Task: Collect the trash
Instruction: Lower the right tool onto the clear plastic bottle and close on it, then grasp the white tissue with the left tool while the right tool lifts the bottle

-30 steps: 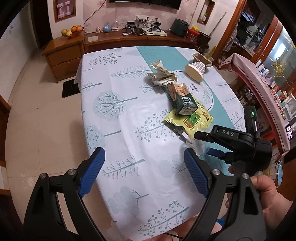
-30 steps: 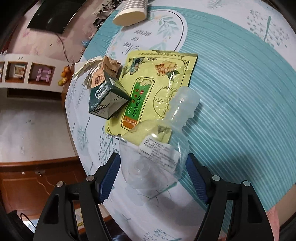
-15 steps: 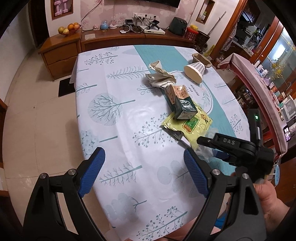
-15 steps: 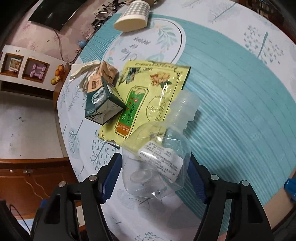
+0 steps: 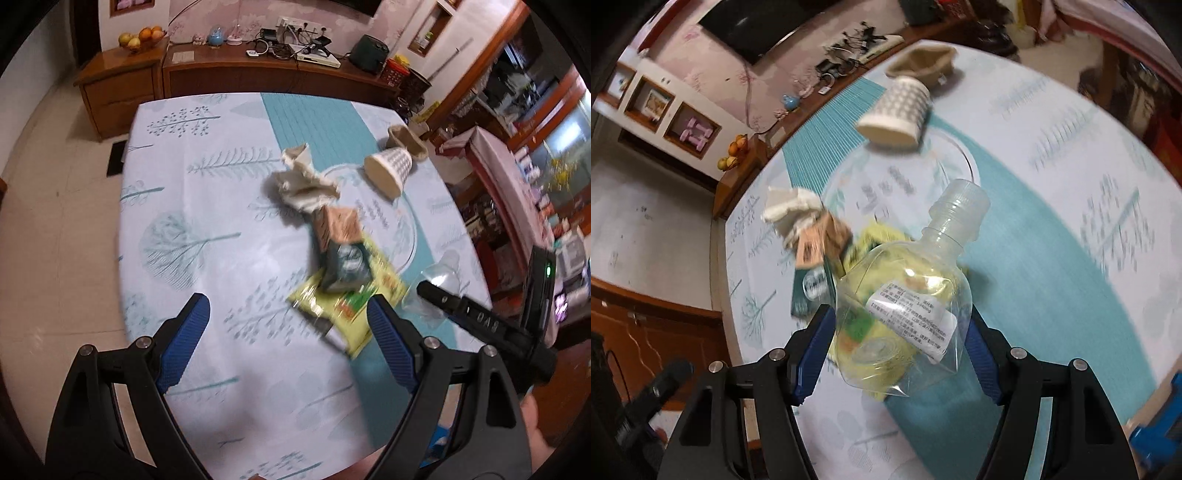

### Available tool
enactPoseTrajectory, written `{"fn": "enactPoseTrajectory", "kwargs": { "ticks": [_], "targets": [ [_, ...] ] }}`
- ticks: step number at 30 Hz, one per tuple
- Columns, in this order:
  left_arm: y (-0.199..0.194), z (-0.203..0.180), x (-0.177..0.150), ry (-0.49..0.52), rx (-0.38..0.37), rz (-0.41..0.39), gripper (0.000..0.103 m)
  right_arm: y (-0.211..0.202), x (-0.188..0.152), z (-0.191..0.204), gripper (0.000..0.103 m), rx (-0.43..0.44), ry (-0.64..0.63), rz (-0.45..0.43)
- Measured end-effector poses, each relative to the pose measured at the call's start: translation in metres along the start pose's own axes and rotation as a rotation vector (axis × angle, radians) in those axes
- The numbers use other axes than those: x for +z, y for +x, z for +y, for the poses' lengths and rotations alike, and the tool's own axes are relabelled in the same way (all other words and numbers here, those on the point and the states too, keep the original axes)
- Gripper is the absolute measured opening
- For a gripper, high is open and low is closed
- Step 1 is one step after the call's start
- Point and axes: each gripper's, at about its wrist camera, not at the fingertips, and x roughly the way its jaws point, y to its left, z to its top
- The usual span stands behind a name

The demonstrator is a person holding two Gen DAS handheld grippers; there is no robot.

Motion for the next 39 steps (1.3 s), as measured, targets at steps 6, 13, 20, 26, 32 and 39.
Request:
{"fn": "enactPoseTrajectory", "kwargs": {
  "ticks": [6, 13, 20, 26, 32, 39],
  "targets": [
    [0.043, -0.010, 0.061, -0.147, -0.042, 0.024, 0.085, 0.014, 0.056, 0.012, 0.069, 0.009, -0.123, -0.019],
    [0.110, -0.002, 0.108, -0.304, -0.014, 0.062, 0.085, 0.059, 0.111, 0.018, 0.068, 0.033, -0.200, 0.029],
    [0.172, 0.009, 0.125, -0.414, -0.043, 0.142, 0.085, 0.095, 0.146, 0.029, 0.068, 0.067, -0.258, 0.074],
    [0.202, 0.006, 0.126, -0.466, -0.080, 0.161, 0.052, 0.107, 0.154, 0.030, 0.069, 0.094, -0.275, 0.103],
    [0.206, -0.009, 0.129, -0.416, -0.073, 0.100, 0.013, 0.108, 0.155, 0.026, 0.068, 0.115, -0.291, 0.115],
    [0.170, -0.026, 0.131, -0.332, -0.020, -0.006, 0.009, 0.094, 0.147, 0.022, 0.068, 0.135, -0.297, 0.105]
  ]
}}
